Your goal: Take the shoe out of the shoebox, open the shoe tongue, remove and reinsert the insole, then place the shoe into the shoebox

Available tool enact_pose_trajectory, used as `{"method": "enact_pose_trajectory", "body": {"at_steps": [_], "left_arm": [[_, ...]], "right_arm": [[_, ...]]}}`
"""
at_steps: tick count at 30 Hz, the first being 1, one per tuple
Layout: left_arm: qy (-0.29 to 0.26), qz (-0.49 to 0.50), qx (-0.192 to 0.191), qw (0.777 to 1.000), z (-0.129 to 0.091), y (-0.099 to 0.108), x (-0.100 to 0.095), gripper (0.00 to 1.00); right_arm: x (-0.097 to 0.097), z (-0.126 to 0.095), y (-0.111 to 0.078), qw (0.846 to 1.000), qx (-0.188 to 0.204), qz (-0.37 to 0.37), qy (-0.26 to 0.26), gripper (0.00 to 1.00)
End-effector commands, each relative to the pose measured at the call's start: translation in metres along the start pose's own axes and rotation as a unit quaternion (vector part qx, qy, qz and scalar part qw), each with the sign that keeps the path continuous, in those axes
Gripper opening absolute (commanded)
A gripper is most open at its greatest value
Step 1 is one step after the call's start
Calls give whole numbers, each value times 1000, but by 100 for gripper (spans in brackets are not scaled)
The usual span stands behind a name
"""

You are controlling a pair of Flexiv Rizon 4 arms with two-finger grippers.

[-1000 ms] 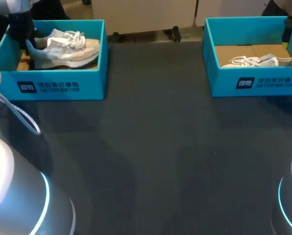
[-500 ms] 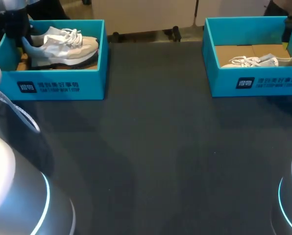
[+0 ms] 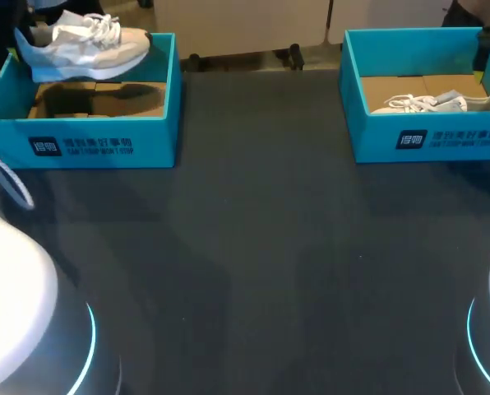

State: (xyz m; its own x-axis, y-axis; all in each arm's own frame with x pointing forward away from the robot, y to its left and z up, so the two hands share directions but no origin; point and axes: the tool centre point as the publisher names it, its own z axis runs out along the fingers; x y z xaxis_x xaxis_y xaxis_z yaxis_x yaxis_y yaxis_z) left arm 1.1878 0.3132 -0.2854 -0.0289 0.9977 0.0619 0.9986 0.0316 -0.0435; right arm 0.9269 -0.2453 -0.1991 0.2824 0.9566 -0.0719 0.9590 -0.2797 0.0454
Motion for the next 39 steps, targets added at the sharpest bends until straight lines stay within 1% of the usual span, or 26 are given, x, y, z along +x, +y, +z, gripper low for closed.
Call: {"method": "enact_pose_trajectory", "body": {"at_steps": [1, 4, 18, 19, 21, 23, 24, 26, 27, 29, 31, 32, 34, 39], "left_arm": [[7, 5, -45, 999, -53, -48, -1, 0], [4, 16, -63, 998, -71, -66, -1, 0], [4, 16, -63, 998, -71, -66, -1, 0], [-7, 29, -53, 998, -73, -73, -2, 0], [-2, 32, -69, 997, -79, -90, -6, 0], [4, 26, -67, 997, -87, -105, -11, 0], [17, 14, -82, 996, -90, -113, -15, 0], [13, 21, -81, 996, -97, -125, -20, 0], [22, 12, -95, 995, -101, -131, -23, 0], [19, 14, -96, 995, -107, -142, -26, 0], [22, 14, -108, 994, -115, -157, -31, 0], [20, 17, -104, 994, -119, -163, -34, 0], [13, 22, -84, 996, -128, -178, -41, 0], [13, 22, -84, 996, -128, -178, -41, 0]], "right_arm": [[0, 0, 0, 1000, 0, 0, 0, 100], [0, 0, 0, 1000, 0, 0, 0, 100], [0, 0, 0, 1000, 0, 0, 0, 100], [0, 0, 0, 1000, 0, 0, 0, 100], [0, 0, 0, 1000, 0, 0, 0, 100], [0, 0, 0, 1000, 0, 0, 0, 100], [0, 0, 0, 1000, 0, 0, 0, 100], [0, 0, 0, 1000, 0, 0, 0, 100], [0, 0, 0, 1000, 0, 0, 0, 100], [0, 0, 0, 1000, 0, 0, 0, 100], [0, 0, 0, 1000, 0, 0, 0, 100], [0, 0, 0, 1000, 0, 0, 0, 100], [0, 0, 0, 1000, 0, 0, 0, 100], [0, 0, 0, 1000, 0, 0, 0, 100]]}}
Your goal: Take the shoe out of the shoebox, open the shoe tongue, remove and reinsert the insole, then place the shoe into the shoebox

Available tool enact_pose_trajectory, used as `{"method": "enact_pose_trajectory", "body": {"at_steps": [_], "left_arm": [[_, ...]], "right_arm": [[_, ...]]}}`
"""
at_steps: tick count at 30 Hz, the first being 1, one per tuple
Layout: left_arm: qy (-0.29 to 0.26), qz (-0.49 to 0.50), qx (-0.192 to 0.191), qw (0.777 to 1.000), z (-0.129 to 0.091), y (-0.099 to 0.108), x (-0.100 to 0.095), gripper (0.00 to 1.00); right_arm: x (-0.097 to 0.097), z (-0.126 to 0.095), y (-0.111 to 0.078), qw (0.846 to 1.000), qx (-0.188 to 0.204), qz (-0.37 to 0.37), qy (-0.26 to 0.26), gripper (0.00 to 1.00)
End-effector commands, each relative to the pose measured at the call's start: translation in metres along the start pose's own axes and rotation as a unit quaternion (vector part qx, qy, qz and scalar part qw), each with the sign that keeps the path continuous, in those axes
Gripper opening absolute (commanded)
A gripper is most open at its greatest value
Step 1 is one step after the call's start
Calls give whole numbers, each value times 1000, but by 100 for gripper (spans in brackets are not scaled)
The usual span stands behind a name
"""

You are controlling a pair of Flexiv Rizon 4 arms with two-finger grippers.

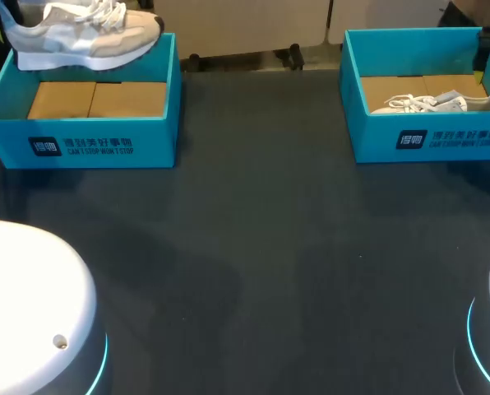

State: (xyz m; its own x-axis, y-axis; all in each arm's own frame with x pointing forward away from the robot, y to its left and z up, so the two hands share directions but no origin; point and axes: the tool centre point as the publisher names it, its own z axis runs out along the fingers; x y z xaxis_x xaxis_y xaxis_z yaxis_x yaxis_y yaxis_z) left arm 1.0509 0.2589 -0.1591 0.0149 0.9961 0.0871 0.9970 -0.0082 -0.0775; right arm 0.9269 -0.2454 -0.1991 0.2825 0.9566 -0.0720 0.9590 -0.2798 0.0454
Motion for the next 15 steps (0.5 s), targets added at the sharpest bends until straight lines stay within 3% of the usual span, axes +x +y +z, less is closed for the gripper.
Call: {"method": "enact_pose_trajectory", "body": {"at_steps": [1, 10, 15], "left_arm": [[1, 0, -99, 995, -4, -35, 0, 0], [1, 0, -99, 995, -4, -35, 0, 0], [-8, 43, -87, 995, -14, -78, -15, 0]], "right_arm": [[0, 0, 0, 1000, 0, 0, 0, 100], [0, 0, 0, 1000, 0, 0, 0, 100], [0, 0, 0, 1000, 0, 0, 0, 100]]}}
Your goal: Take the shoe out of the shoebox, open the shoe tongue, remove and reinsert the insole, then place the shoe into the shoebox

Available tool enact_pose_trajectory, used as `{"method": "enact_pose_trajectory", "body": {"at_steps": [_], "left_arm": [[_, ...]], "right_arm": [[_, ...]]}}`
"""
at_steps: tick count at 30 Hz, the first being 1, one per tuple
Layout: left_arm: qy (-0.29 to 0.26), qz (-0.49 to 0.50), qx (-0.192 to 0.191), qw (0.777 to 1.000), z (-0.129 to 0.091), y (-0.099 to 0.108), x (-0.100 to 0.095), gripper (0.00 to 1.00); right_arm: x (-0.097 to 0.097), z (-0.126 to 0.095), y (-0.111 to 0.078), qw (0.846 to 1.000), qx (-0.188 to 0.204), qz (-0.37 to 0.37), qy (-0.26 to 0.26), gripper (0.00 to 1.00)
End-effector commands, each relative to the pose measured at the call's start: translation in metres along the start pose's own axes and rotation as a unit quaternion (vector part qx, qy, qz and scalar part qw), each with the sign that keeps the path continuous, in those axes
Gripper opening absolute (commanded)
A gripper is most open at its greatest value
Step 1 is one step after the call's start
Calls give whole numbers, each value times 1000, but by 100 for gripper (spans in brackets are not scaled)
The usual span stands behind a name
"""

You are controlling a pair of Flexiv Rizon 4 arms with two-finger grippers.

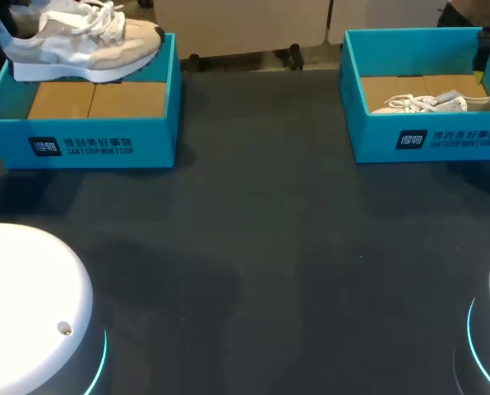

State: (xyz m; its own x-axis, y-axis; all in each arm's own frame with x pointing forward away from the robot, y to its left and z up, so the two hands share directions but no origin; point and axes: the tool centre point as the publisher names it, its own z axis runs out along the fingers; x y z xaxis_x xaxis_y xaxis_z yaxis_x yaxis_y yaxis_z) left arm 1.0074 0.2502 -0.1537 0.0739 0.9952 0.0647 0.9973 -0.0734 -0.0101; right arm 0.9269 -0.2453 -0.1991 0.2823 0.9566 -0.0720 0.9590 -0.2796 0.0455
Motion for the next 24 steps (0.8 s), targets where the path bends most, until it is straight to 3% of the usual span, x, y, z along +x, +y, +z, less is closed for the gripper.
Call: {"method": "enact_pose_trajectory", "body": {"at_steps": [1, 5, 8, 11, 18, 24], "left_arm": [[6, 15, -49, 999, -16, -41, -14, 0], [15, 22, -48, 999, -29, -72, -32, 0], [21, 18, -66, 997, -37, -93, -46, 0], [20, 24, -65, 997, -40, -107, -57, 0], [20, 62, -55, 996, -35, -142, -86, 0], [34, 77, -40, 996, -21, -179, -123, 0]], "right_arm": [[0, 0, 0, 1000, 0, 0, 0, 100], [0, 0, 0, 1000, 0, 0, 0, 100], [0, 0, 0, 1000, 0, 0, 0, 100], [0, 0, 0, 1000, 0, 0, 0, 100], [0, 0, 0, 1000, 0, 0, 0, 100], [0, 0, 0, 1000, 0, 0, 0, 100]]}}
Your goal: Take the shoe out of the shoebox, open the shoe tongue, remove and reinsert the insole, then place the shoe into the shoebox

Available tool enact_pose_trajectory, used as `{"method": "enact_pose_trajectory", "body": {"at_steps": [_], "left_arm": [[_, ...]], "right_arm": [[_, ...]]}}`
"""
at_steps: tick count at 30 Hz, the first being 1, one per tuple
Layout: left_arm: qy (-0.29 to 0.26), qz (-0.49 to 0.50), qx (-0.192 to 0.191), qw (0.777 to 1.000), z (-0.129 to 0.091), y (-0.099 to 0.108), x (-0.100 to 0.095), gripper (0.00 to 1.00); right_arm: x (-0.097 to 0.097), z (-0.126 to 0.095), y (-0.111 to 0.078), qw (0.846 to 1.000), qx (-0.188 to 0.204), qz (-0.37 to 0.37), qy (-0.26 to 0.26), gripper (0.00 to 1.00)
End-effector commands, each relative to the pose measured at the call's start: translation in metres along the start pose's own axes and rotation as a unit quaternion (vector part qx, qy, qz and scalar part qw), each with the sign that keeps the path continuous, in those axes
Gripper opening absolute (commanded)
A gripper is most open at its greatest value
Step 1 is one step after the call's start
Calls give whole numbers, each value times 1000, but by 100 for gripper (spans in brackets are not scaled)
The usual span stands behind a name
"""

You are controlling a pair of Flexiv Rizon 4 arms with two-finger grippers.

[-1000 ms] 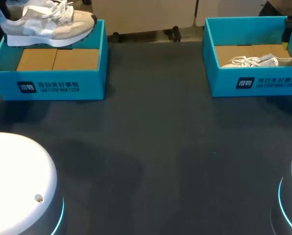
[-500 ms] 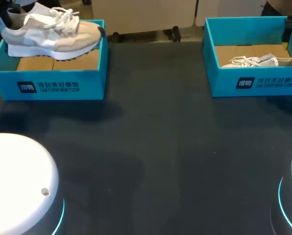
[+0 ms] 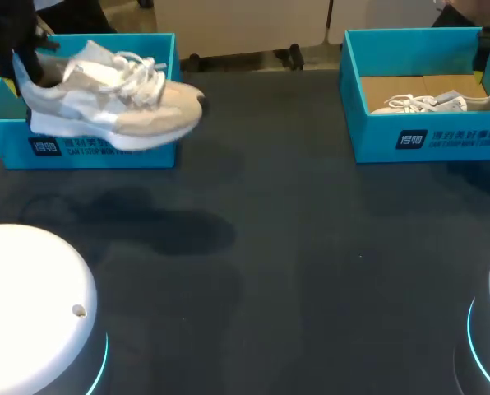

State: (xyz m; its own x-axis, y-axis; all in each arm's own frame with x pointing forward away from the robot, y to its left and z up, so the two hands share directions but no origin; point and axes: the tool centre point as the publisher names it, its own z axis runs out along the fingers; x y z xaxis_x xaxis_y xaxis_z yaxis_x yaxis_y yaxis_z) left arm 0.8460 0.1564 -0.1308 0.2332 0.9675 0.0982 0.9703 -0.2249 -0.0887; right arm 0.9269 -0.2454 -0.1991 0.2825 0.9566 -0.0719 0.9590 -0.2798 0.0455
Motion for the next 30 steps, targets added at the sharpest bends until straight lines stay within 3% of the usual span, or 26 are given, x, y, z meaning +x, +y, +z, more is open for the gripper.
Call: {"method": "enact_pose_trajectory", "body": {"at_steps": [1, 16, 21, 24, 27, 30], "left_arm": [[14, -9, -70, 997, 10, -23, -30, 0], [14, -9, -70, 997, 10, -23, -30, 0], [1, 18, -54, 998, 39, -52, -98, 0], [5, 30, -45, 999, 53, -58, -132, 0], [3, 46, -30, 999, 62, -64, -156, 0], [0, 48, -24, 999, 64, -65, -161, 0]], "right_arm": [[0, 0, 0, 1000, 0, 0, 0, 100], [0, 0, 0, 1000, 0, 0, 0, 100], [0, 0, 0, 1000, 0, 0, 0, 100], [0, 0, 0, 1000, 0, 0, 0, 100], [0, 0, 0, 1000, 0, 0, 0, 100], [0, 0, 0, 1000, 0, 0, 0, 100]]}}
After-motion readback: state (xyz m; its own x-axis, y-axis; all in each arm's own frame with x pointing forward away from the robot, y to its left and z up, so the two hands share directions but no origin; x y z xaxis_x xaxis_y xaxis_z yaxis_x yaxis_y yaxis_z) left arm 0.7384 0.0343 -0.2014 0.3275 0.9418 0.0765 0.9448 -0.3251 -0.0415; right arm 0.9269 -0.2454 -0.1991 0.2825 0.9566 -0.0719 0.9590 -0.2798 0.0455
